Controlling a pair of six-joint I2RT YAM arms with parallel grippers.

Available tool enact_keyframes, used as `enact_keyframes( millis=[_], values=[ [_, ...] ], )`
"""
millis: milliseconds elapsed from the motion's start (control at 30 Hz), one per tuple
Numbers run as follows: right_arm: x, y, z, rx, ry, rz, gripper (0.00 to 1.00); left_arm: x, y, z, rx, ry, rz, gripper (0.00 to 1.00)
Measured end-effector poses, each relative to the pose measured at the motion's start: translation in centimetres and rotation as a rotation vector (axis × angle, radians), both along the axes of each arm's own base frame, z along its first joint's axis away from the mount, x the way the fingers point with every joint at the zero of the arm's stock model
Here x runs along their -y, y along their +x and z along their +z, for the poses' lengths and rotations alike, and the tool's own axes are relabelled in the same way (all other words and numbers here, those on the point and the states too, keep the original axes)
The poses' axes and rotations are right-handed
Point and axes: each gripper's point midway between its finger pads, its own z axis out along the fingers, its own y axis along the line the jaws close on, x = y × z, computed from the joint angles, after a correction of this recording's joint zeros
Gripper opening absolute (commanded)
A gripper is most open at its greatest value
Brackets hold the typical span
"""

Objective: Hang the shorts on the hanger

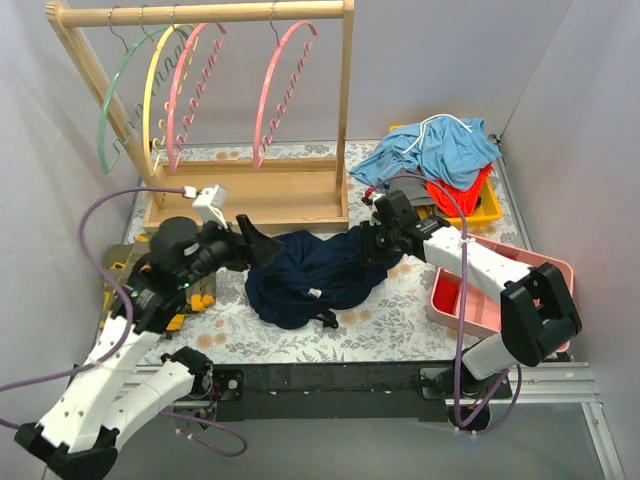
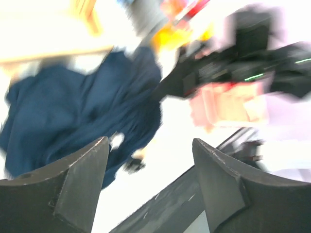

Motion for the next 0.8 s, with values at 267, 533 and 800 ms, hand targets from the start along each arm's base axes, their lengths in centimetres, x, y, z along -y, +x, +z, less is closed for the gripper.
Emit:
enact_keyframes(
  millis=[267,533,800],
  values=[
    [0.0,0.2,2.4,0.077,0.047,-0.004,0.7,-1.8,-0.9,19.2,0.424,-0.197,0.06,0.75],
    [0.8,0.3,2.3,0.095,0.021,-0.031,0.73,-2.5,6.9,28.8,0.582,-0.116,0.279,0.77],
    [1.2,0.0,3.3,0.13,0.033,-0.031,0.74,0.8,16.5,25.1,0.528,0.133,0.307,0.75]
  ],
)
